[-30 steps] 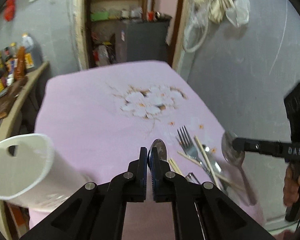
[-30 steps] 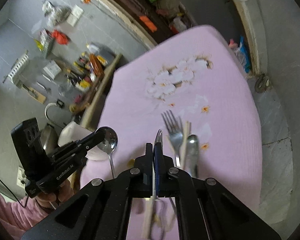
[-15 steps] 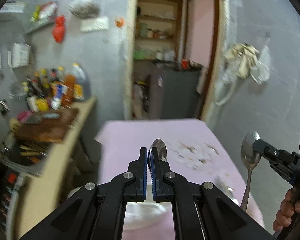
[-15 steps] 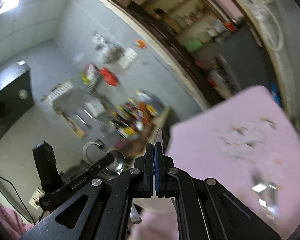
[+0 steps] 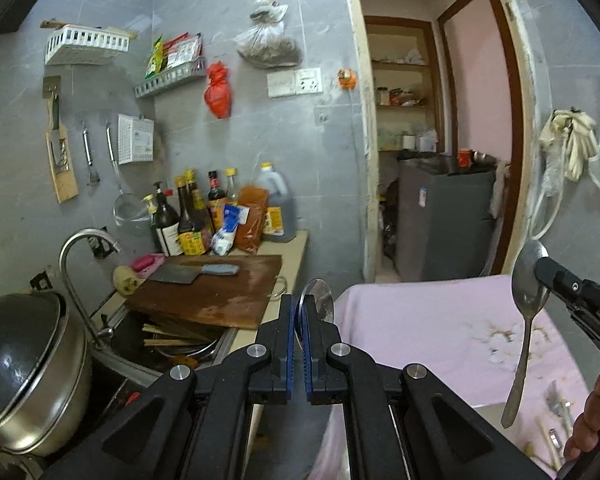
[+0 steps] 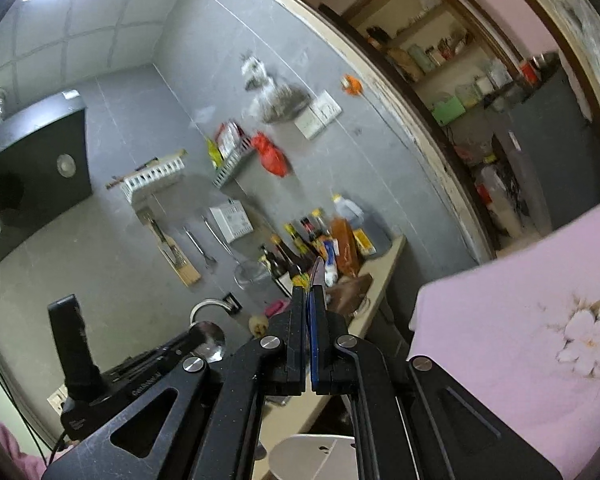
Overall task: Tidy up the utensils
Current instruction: 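Carry both spoons over the white utensil holder and open both tools, then move both tools back over the remaining utensils on the tablecloth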
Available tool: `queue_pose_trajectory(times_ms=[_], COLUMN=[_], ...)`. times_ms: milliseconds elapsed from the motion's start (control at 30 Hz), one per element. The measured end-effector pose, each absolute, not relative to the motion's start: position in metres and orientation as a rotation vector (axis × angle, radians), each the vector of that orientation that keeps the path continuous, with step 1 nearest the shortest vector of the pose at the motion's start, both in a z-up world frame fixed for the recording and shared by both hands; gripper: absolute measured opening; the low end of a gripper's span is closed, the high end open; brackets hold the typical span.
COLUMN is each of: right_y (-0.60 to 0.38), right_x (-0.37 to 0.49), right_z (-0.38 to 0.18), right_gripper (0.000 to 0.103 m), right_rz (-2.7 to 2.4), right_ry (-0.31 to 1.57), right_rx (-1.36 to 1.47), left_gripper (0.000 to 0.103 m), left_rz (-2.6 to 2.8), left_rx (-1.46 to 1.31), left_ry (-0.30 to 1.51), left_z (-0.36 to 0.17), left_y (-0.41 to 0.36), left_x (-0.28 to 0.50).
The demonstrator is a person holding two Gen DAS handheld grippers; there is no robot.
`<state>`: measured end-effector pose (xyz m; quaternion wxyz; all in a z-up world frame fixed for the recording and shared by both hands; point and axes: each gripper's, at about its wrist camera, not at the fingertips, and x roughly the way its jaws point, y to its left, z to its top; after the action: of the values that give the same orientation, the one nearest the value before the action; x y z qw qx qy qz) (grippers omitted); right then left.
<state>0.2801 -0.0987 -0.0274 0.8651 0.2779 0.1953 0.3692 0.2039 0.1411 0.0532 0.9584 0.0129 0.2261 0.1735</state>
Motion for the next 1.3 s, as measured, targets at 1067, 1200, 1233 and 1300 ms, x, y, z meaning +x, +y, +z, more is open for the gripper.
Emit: queue_pose_trajectory(times_ms=[1067, 1200, 1233, 1300], right_y=[-0.120, -0.140, -0.148, -0.162], right_x=[0.256, 0.240, 0.235, 0.227], right_z=[-0.077, -0.062, -0.057, -0.049], right_gripper=[0.026, 0.038, 0.041, 0.053], right_rz=[0.693, 0.639, 0.615, 0.568], right_ry=[0.558, 0.525, 0.518, 0.497], right_rx=[0.499, 0.441, 0.419, 0.388], left_gripper=[0.054, 0.067, 0.069, 0.073], left_rz=[0.213, 0.163, 0.155, 0.132], left_rx=[-0.091, -0.149, -0.158, -0.180], left_ry=[0.511, 0.505, 0.501, 0.492], left_z=[-0.008, -0.001, 0.000, 0.001], left_y=[0.106, 0.093, 0.090, 0.080], left_x=[0.186, 0.183, 0.182, 0.180])
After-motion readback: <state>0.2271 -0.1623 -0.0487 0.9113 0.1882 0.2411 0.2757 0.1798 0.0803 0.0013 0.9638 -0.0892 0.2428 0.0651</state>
